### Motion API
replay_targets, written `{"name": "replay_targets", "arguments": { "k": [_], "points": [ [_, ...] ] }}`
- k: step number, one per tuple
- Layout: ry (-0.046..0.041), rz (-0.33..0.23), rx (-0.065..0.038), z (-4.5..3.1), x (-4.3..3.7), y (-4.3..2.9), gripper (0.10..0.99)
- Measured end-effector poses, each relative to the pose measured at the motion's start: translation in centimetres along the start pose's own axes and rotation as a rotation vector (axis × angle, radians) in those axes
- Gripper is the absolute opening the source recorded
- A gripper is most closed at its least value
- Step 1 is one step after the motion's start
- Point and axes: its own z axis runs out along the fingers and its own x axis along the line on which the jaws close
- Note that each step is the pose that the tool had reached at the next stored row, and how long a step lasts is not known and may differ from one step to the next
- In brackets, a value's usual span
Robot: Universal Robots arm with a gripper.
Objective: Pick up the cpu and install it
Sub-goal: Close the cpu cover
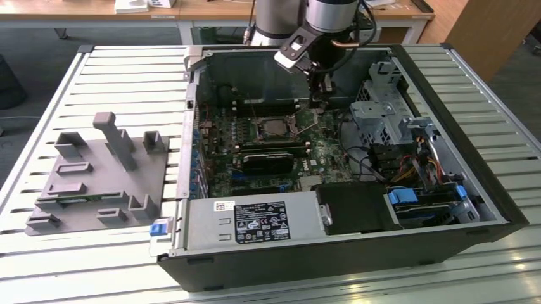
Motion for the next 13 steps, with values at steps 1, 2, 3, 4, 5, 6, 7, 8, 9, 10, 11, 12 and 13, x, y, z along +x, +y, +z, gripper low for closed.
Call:
{"name": "replay_targets", "arguments": {
  "k": [1, 2, 3, 4, 5, 6, 7, 8, 9, 10, 11, 12, 13],
  "points": [
    [0.0001, 0.000, 0.000, 0.05, 0.02, 0.10, 0.106],
    [0.0000, 0.000, 0.000, 0.09, 0.04, 0.20, 0.106],
    [0.0002, 0.000, 0.000, 0.15, 0.07, 0.31, 0.106],
    [0.0001, 0.000, 0.000, 0.20, 0.10, 0.42, 0.106],
    [0.0000, 0.000, 0.000, 0.26, 0.14, 0.54, 0.106],
    [-0.0001, 0.000, 0.000, 0.31, 0.17, 0.65, 0.106],
    [-0.0001, 0.000, 0.000, 0.36, 0.21, 0.76, 0.106],
    [0.0000, 0.000, 0.000, 0.39, 0.24, 0.88, 0.106],
    [0.0000, 0.000, 0.000, 0.43, 0.27, 0.99, 0.106],
    [-0.0001, 0.000, 0.000, 0.46, 0.29, 1.09, 0.106],
    [-0.0001, 0.000, 0.000, 0.48, 0.31, 1.17, 0.106],
    [-0.0001, 0.000, 0.000, 0.51, 0.33, 1.25, 0.106],
    [-0.0001, 0.000, 0.000, 0.53, 0.34, 1.31, 0.106]
  ]
}}
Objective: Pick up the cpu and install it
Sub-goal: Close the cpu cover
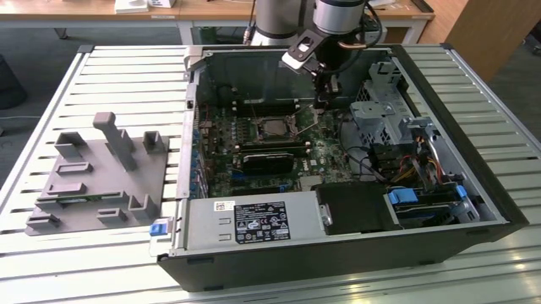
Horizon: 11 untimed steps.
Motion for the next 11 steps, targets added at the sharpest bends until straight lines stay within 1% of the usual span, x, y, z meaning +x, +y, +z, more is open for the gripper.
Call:
{"name": "replay_targets", "arguments": {
  "k": [11],
  "points": [
    [0.0001, 0.000, 0.000, 0.29, 0.01, 1.01, 0.106]
  ]
}}
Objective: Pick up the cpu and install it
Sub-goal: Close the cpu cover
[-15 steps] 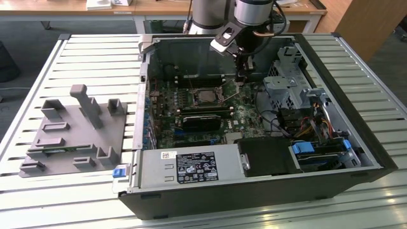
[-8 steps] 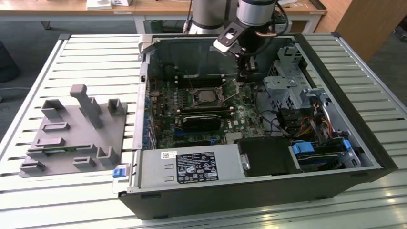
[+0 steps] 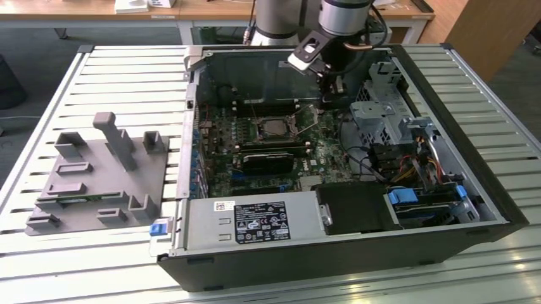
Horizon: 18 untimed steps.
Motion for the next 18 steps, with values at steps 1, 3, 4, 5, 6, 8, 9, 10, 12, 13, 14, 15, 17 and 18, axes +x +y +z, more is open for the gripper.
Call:
{"name": "replay_targets", "arguments": {
  "k": [1, 3, 4, 5, 6, 8, 9, 10, 12, 13, 14, 15, 17, 18],
  "points": [
    [0.0000, 0.000, 0.000, 0.05, 0.00, 0.06, 0.106],
    [-0.0001, 0.000, 0.000, 0.20, 0.00, 0.14, 0.106],
    [0.0000, 0.000, 0.000, 0.31, 0.00, 0.17, 0.106],
    [-0.0001, 0.000, 0.000, 0.46, 0.00, 0.19, 0.106],
    [-0.0002, 0.000, 0.000, 0.61, 0.00, 0.21, 0.106],
    [0.0000, 0.000, 0.000, 0.94, 0.01, 0.25, 0.106],
    [0.0000, 0.000, 0.000, 1.11, 0.02, 0.24, 0.106],
    [0.0001, 0.000, 0.000, 1.25, 0.02, 0.24, 0.106],
    [-0.0001, 0.000, 0.001, 1.35, 0.02, 0.24, 0.106],
    [-0.0003, 0.000, 0.001, 1.35, 0.02, 0.23, 0.106],
    [-0.0002, 0.000, 0.001, 1.36, 0.02, 0.18, 0.106],
    [-0.0001, 0.000, 0.002, 1.36, 0.03, 0.09, 0.106],
    [-0.0001, 0.000, 0.002, 1.34, 0.03, -0.17, 0.106],
    [-0.0002, 0.000, 0.002, 1.26, 0.03, -0.31, 0.106]
  ]
}}
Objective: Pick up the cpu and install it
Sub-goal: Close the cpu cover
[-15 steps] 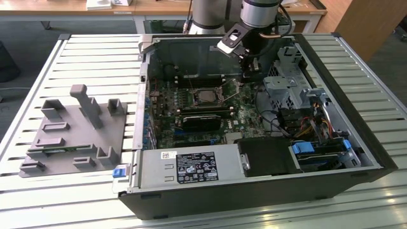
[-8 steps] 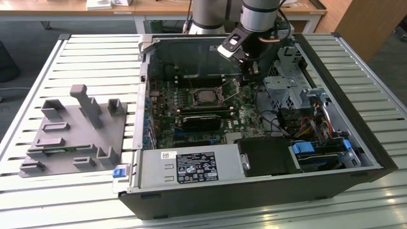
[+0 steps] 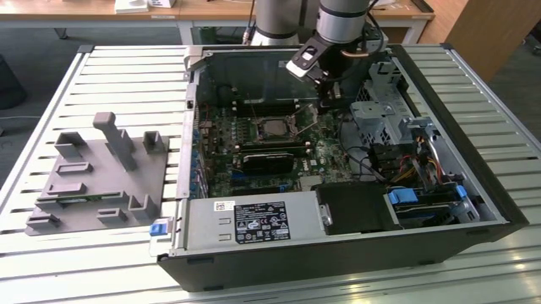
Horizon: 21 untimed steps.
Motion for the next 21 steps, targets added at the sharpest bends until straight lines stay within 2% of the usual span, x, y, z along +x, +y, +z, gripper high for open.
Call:
{"name": "replay_targets", "arguments": {
  "k": [6, 17, 21],
  "points": [
    [0.0001, 0.000, 0.000, -1.09, 0.00, -0.91, 0.106],
    [0.0003, 0.000, 0.000, -1.19, 0.10, -4.44, 0.106],
    [0.0000, 0.000, 0.000, -1.19, 0.13, -5.41, 0.106]
  ]
}}
